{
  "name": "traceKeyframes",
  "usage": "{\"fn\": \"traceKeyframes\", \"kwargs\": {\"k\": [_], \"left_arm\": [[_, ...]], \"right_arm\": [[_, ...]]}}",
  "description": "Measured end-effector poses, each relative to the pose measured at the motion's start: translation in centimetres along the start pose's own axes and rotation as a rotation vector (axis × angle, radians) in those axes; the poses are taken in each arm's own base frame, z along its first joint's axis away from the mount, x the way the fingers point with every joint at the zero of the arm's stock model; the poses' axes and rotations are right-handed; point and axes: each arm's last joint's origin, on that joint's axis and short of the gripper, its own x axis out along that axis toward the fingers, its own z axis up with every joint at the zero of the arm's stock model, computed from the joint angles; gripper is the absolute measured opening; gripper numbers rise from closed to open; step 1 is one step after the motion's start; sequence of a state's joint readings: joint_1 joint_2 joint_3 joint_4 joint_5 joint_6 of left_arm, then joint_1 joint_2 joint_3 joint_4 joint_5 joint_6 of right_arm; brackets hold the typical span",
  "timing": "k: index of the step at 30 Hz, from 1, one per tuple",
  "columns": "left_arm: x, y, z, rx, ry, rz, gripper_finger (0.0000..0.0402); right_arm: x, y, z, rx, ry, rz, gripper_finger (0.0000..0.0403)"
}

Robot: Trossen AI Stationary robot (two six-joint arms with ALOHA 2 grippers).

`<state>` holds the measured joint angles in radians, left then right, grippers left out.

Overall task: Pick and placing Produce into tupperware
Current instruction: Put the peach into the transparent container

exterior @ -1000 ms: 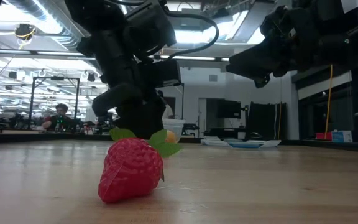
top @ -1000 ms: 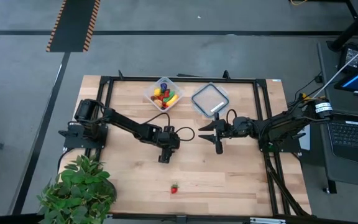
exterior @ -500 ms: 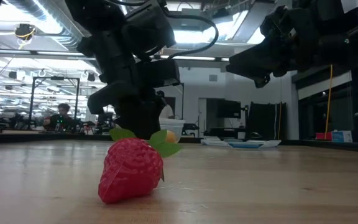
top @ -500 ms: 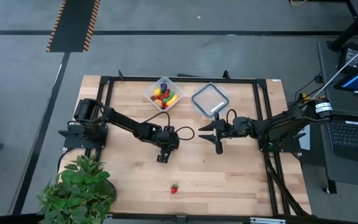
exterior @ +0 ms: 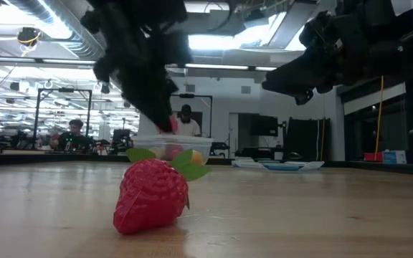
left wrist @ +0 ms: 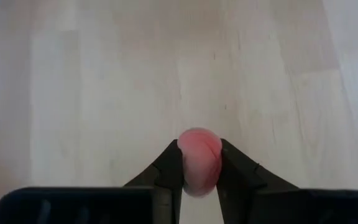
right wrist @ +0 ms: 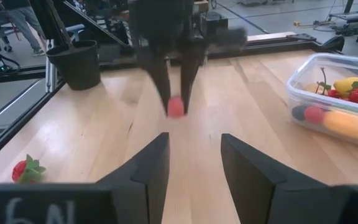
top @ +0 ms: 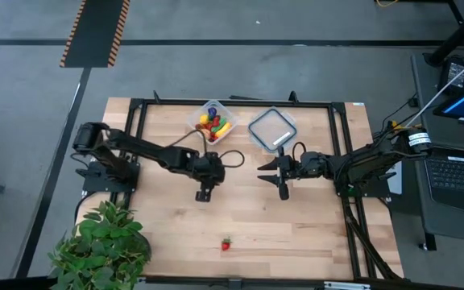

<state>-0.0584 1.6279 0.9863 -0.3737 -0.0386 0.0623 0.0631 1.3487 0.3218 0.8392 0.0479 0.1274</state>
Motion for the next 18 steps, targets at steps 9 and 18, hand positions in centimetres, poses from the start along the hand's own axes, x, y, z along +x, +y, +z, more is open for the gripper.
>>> {"fn": "traceKeyframes", "kwargs": {"k": [9,18], "left_arm": [[-5.1,1.7,-2.3,-0.087,-0.101,0.04,0.0063],[-5.9,1.7,-8.7,-0.211,-0.44,0.059,0.0063]], "right_arm": [[0.0,0.0,-0.1,0.001,0.009,-0.001,0.0145],[0.0,0.0,-0.1,0.001,0.009,-0.001,0.0145]]}}
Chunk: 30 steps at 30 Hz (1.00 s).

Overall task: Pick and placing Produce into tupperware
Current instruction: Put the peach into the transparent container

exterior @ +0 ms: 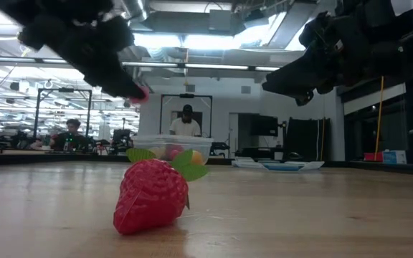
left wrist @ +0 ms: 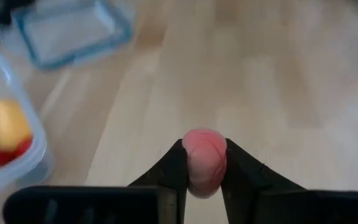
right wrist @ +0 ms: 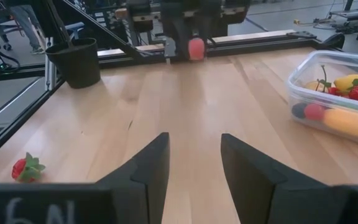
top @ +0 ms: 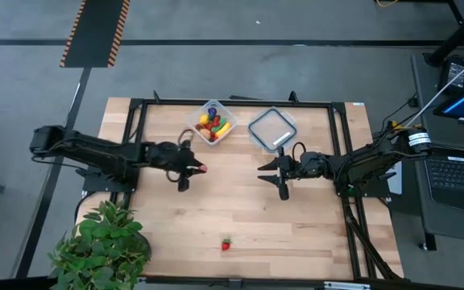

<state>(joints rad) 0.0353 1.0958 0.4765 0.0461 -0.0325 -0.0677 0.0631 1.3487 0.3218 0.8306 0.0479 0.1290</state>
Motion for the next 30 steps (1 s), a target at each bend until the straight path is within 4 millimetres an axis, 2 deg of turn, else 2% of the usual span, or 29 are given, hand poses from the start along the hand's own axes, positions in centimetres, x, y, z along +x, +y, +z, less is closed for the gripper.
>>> {"fn": "traceKeyframes", "kwargs": {"k": [6,11,30], "left_arm": [[-1.1,-0.1,-2.6,0.027,-0.348,-0.159,0.0063],[-2.0,0.2,-3.9,0.037,-0.516,-0.275,0.0063],[-2.7,0.1,-3.8,0.09,-0.597,-0.458,0.0061]], "right_arm": [[0.0,0.0,0.1,0.0,-0.012,0.002,0.0145],[0.0,0.0,0.2,0.001,-0.019,0.002,0.0145],[0.0,0.0,0.2,-0.001,-0.018,0.002,0.0145]]}}
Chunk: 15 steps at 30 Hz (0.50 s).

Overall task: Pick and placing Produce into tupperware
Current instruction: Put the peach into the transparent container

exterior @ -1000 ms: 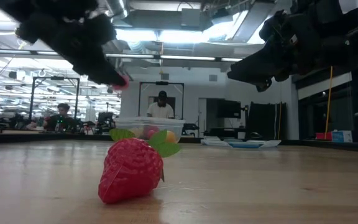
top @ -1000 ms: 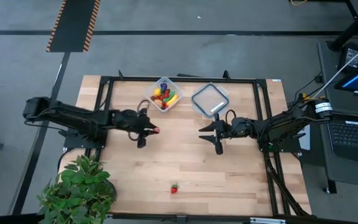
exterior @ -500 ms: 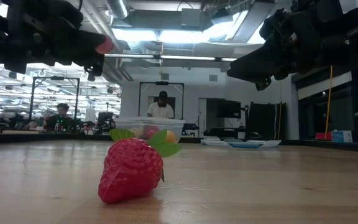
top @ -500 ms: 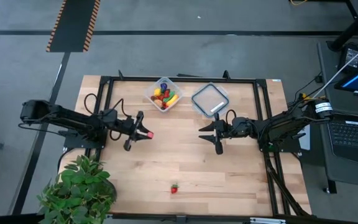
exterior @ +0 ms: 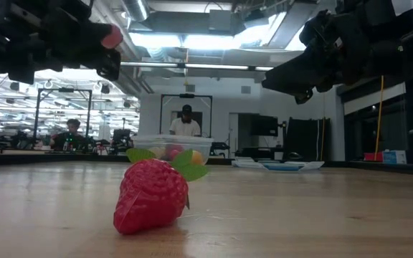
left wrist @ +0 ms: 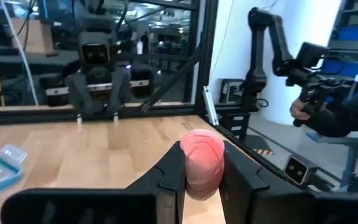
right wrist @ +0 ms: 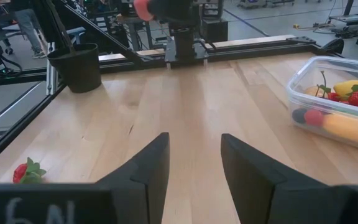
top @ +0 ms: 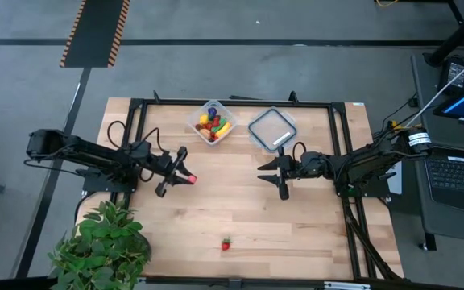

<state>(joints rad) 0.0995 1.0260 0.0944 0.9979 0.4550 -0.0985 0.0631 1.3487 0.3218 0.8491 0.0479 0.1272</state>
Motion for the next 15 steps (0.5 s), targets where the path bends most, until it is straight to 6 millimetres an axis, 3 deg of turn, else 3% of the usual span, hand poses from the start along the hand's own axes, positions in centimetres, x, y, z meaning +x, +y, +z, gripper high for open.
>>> {"fn": "traceKeyframes", "kwargs": {"k": [15], "left_arm": [[0.27,0.57,0.64,0.046,-0.035,0.172,0.0058]], "right_arm": [[0.0,0.0,0.01,0.0,-0.001,-0.002,0.0145]]}}
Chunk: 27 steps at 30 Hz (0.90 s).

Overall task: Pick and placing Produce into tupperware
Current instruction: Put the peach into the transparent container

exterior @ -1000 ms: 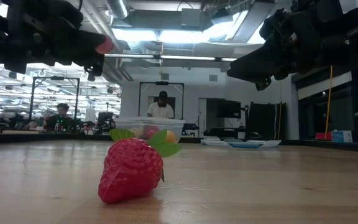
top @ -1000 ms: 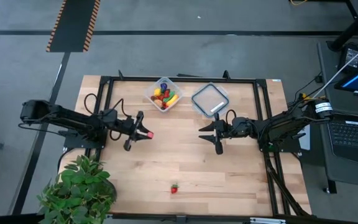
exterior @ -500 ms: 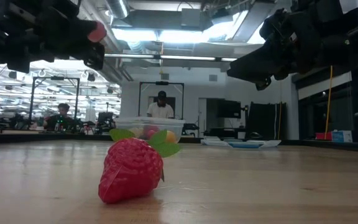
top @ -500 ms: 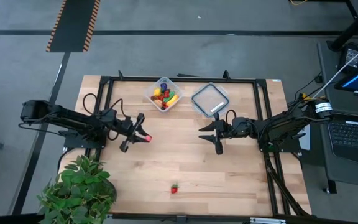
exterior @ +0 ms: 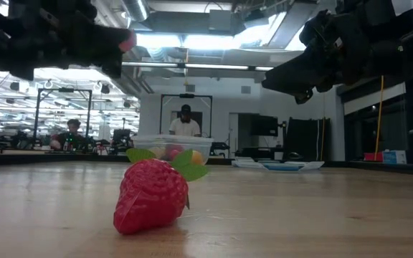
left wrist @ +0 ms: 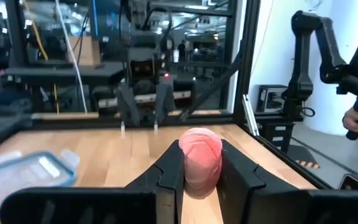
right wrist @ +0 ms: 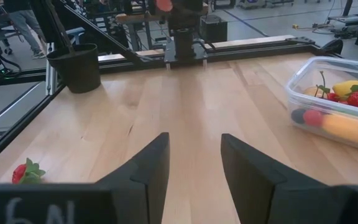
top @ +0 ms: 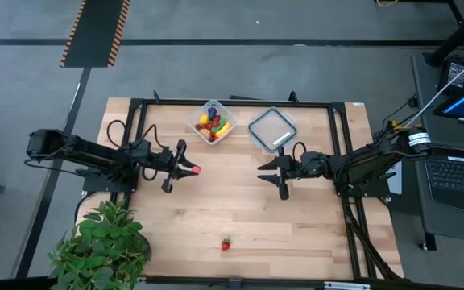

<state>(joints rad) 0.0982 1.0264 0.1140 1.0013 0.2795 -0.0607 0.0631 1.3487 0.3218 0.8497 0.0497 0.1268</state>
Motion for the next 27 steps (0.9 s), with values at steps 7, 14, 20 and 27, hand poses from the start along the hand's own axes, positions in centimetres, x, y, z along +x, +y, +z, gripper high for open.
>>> {"fn": "traceKeyframes", "kwargs": {"k": [7,14,20,27], "left_arm": [[1.5,1.2,1.3,0.025,0.083,0.052,0.0057],[3.2,4.2,1.4,0.002,0.252,0.2,0.0057],[5.2,6.9,1.2,0.014,0.422,0.26,0.0057],[7.1,9.9,1.0,0.046,0.726,0.42,0.0057]], "right_arm": [[0.0,0.0,0.2,-0.003,-0.02,0.0,0.0145],[0.0,0.0,0.4,-0.027,-0.038,0.001,0.0145],[0.0,0.0,0.4,-0.028,-0.038,0.002,0.0145],[0.0,0.0,0.4,-0.028,-0.038,0.002,0.0145]]}}
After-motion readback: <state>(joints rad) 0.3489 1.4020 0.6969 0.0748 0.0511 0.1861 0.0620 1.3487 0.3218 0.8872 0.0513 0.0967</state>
